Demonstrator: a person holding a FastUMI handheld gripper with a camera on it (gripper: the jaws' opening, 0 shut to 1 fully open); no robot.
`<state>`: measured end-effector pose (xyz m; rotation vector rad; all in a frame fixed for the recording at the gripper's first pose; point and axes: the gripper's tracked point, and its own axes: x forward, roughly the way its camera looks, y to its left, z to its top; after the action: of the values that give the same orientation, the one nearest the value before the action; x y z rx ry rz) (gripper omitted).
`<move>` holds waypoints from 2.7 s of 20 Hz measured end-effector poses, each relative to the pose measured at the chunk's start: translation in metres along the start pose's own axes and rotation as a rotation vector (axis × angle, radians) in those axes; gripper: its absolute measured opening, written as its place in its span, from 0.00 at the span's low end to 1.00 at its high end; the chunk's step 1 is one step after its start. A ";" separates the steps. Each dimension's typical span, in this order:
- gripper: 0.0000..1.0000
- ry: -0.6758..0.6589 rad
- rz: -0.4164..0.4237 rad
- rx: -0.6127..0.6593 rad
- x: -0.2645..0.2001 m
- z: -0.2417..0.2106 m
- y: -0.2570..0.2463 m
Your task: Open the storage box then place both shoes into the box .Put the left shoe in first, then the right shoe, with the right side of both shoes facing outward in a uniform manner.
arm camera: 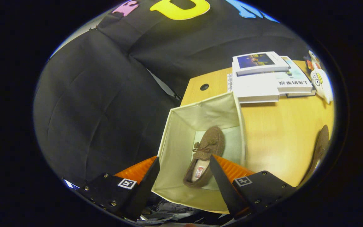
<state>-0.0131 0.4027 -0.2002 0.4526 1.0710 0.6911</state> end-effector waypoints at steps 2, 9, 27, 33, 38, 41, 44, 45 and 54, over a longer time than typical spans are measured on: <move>0.97 -0.026 -0.014 -0.021 -0.019 0.009 -0.011; 0.97 -0.081 -0.088 -0.049 -0.073 0.019 -0.068; 0.97 -0.129 -0.380 0.015 -0.190 -0.007 -0.244; 0.97 -0.097 -0.493 -0.018 -0.208 -0.030 -0.300; 0.97 -0.036 -0.557 -0.059 -0.208 -0.053 -0.335; 0.97 0.001 -0.583 -0.079 -0.204 -0.066 -0.353; 0.97 0.036 -0.604 -0.094 -0.200 -0.078 -0.367; 0.97 0.050 -0.608 -0.098 -0.198 -0.082 -0.372; 0.83 0.153 -0.610 -0.061 -0.169 -0.105 -0.389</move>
<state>-0.0461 0.0091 -0.3864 0.0061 1.2473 0.2155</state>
